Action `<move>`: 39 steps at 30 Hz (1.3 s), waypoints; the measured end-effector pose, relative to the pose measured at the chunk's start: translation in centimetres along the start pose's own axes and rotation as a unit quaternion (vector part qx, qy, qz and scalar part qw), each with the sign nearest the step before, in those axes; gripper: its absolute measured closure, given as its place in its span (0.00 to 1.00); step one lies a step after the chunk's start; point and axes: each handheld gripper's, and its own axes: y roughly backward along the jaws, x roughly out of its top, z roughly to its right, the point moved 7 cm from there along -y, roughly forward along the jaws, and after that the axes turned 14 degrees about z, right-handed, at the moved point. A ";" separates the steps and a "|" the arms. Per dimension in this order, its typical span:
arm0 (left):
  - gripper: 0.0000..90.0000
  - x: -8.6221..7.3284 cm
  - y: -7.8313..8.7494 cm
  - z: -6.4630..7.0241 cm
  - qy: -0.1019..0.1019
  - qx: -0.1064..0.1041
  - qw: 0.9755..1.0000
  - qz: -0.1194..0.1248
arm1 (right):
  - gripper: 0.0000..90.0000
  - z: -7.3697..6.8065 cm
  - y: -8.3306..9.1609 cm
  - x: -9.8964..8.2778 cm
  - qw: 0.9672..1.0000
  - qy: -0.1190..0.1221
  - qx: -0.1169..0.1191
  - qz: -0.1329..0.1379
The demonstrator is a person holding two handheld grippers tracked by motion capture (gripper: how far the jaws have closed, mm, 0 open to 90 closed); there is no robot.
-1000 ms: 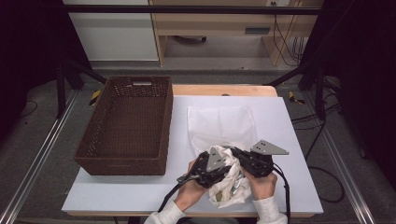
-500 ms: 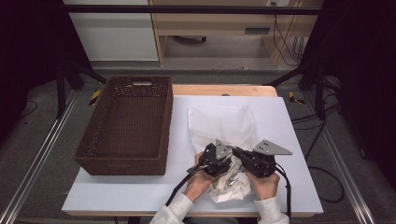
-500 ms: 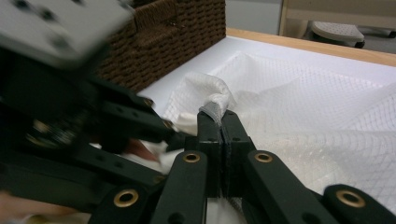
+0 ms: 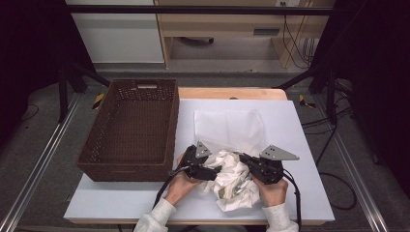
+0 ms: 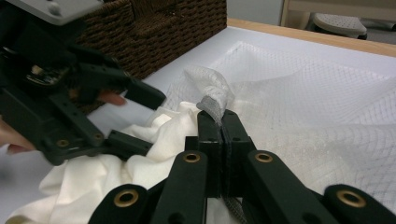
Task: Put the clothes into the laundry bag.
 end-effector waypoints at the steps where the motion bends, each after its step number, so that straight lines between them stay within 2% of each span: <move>1: 0.42 0.0 0.0 0.2 0.004 -0.015 1.000 0.003 | 0.99 0.0 0.0 0.0 1.000 0.001 -0.001 -0.001; 2: 0.52 0.1 0.1 0.6 -0.002 -0.028 1.000 0.006 | 0.99 0.1 0.0 0.0 1.000 0.001 -0.002 -0.002; 3: 0.65 0.3 0.3 1.2 -0.019 -0.034 0.999 0.005 | 0.99 0.1 0.0 0.0 1.000 0.001 -0.002 -0.001; 4: 0.76 0.4 0.5 1.5 -0.027 -0.029 0.999 0.007 | 0.99 0.1 -0.1 0.0 1.000 0.001 -0.001 -0.001; 5: 0.82 0.6 0.8 1.9 -0.042 -0.022 0.999 0.012 | 0.99 0.1 -0.1 0.0 1.000 0.001 -0.002 -0.001; 7: 0.89 1.3 1.4 2.8 -0.047 -0.027 0.998 0.027 | 0.99 0.1 -0.1 0.0 1.000 0.001 -0.003 0.000; 10: 0.90 2.3 2.0 4.4 -0.052 -0.046 0.996 0.049 | 0.99 0.1 -0.1 0.0 1.000 -0.006 0.000 0.004; 12: 0.91 2.6 2.0 4.8 -0.054 -0.051 0.996 0.052 | 0.99 0.1 -0.1 0.0 1.000 -0.008 0.005 0.008; 13: 0.91 3.0 1.3 5.9 -0.066 -0.054 0.995 0.050 | 0.99 0.1 0.0 0.1 1.000 -0.011 0.008 0.009; 16: 0.91 3.0 -0.2 6.5 -0.079 -0.047 0.995 0.040 | 0.99 0.0 0.1 0.3 1.000 -0.008 0.012 0.016; 18: 0.91 3.0 -0.6 6.5 -0.075 -0.045 0.995 0.039 | 0.99 0.0 0.1 0.3 1.000 -0.008 0.013 0.017; 20: 0.91 2.8 -1.9 6.0 -0.068 -0.028 0.997 0.021 | 0.99 -0.1 0.2 0.6 1.000 -0.005 0.017 0.026; 21: 0.92 2.7 -2.2 5.8 -0.068 -0.022 0.997 0.014 | 0.99 -0.1 0.4 0.7 0.999 -0.009 0.019 0.030; 22: 0.92 2.6 -2.6 5.3 -0.070 -0.005 0.997 0.000 | 0.99 -0.2 0.5 0.9 0.999 -0.012 0.022 0.032; 24: 0.92 2.3 -3.1 4.8 -0.073 0.005 0.997 -0.013 | 0.99 -0.4 0.6 1.1 0.999 -0.008 0.025 0.033; 26: 0.92 2.2 -3.1 4.4 -0.065 0.008 0.998 -0.015 | 0.99 -0.5 0.7 1.2 0.999 0.003 0.021 0.029; 29: 0.91 2.2 -3.0 4.3 -0.057 0.012 0.998 -0.002 | 0.99 -0.3 0.8 1.2 0.999 0.002 0.018 0.027; 30: 0.90 2.2 -3.0 4.3 -0.057 0.012 0.998 -0.002 | 0.99 -0.3 0.8 1.2 0.999 0.002 0.018 0.027; 31: 0.83 2.4 -2.2 4.2 -0.055 0.009 0.998 0.021 | 0.99 -0.1 0.9 1.1 1.000 0.002 0.010 0.024; 32: 0.73 2.6 -1.8 3.9 -0.055 0.016 0.998 0.031 | 0.99 0.0 0.8 1.0 1.000 0.005 0.008 0.021; 33: 0.58 2.8 -1.5 3.3 -0.063 0.037 0.997 0.040 | 0.99 0.1 0.8 0.9 1.000 0.005 0.006 0.017; 34: 0.47 2.9 -1.4 2.9 -0.072 0.051 0.995 0.039 | 0.99 0.2 0.7 0.8 1.000 0.000 0.006 0.017; 35: 0.41 2.8 -1.5 2.4 -0.070 0.054 0.996 0.030 | 0.99 0.2 0.6 0.7 1.000 -0.004 0.009 0.017; 36: 0.37 2.6 -1.9 2.0 -0.048 0.038 0.998 0.024 | 0.99 0.3 0.4 0.6 1.000 -0.006 0.011 0.017; 38: 0.38 2.4 -2.6 1.7 -0.028 0.020 0.999 0.024 | 0.99 0.1 0.3 0.5 1.000 -0.005 0.010 0.013; 39: 0.48 2.3 -2.7 1.9 -0.021 0.002 0.999 0.026 | 0.99 0.1 0.2 0.4 1.000 -0.002 0.009 0.012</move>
